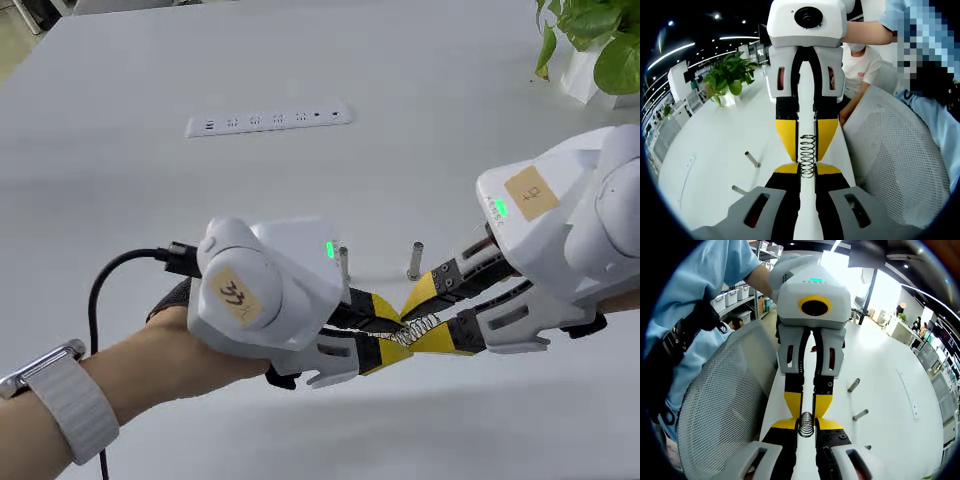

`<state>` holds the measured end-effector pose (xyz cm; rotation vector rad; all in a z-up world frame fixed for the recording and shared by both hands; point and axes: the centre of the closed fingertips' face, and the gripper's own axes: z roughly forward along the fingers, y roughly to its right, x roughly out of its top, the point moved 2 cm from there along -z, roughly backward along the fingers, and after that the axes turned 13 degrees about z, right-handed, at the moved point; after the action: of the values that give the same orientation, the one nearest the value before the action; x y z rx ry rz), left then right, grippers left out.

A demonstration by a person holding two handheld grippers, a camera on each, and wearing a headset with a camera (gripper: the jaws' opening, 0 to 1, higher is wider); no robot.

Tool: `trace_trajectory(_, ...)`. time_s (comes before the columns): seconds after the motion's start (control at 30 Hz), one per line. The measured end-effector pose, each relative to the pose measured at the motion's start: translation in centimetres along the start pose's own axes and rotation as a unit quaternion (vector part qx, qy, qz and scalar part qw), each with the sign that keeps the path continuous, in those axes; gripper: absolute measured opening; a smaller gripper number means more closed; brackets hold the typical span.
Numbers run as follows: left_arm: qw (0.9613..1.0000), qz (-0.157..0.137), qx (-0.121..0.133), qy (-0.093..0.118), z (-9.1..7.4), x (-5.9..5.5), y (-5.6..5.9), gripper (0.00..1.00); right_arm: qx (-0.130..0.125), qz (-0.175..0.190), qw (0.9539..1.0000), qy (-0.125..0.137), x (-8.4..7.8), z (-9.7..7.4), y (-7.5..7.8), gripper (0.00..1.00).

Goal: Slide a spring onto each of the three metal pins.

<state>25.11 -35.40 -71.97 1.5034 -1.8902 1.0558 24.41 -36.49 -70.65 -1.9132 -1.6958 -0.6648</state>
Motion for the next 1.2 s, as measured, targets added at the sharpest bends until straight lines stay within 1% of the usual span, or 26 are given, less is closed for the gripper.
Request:
trace_trajectory(0.13, 1.0, -0.002, 0.001, 0.004, -0.13, 0.05, 0.05, 0.06, 0.002, -0.001, 1.0, -0.004, -0.15, 0.04, 0.03, 0.08)
trace_trajectory(0.37, 0.9999, -0.009, 0.003, 0.011, -0.22, 0.08, 0.04, 0.06, 0.002, 0.001, 1.0, 0.0, 0.03, -0.01, -0.01, 0.08)
trace_trajectory(0.53, 0.9998, -0.012, 0.004, 0.013, -0.12, 0.12, 0.05, 0.06, 0.003, 0.009, 1.0, 0.0, 0.04, -0.07, -0.02, 0.08)
trace_trajectory(0.6, 0.9998, -0.013, 0.005, 0.013, -0.11, 0.14, 0.07, 0.06, 0.003, 0.005, 1.0, 0.0, 0.03, -0.08, -0.04, 0.08)
trace_trajectory(0.73, 0.9998, -0.013, 0.004, 0.013, -0.07, 0.13, 0.09, 0.06, 0.001, -0.001, 1.0, -0.006, -0.01, -0.07, -0.1, 0.07)
trace_trajectory(0.87, 0.9998, -0.015, 0.005, 0.015, -0.08, 0.12, 0.1, 0.06, 0.0, 0.002, 1.0, -0.006, 0.01, -0.07, -0.15, 0.07)
trace_trajectory(0.93, 0.9998, -0.015, 0.004, 0.015, -0.04, 0.13, 0.13, 0.06, 0.0, -0.005, 0.9999, -0.012, -0.12, -0.07, -0.06, 0.07)
trace_trajectory(1.2, 0.9997, -0.011, 0.008, 0.021, 0.03, 0.28, 0.11, 0.07, -0.002, 0.0, 0.9998, -0.018, -0.18, -0.2, 0.0, 0.07)
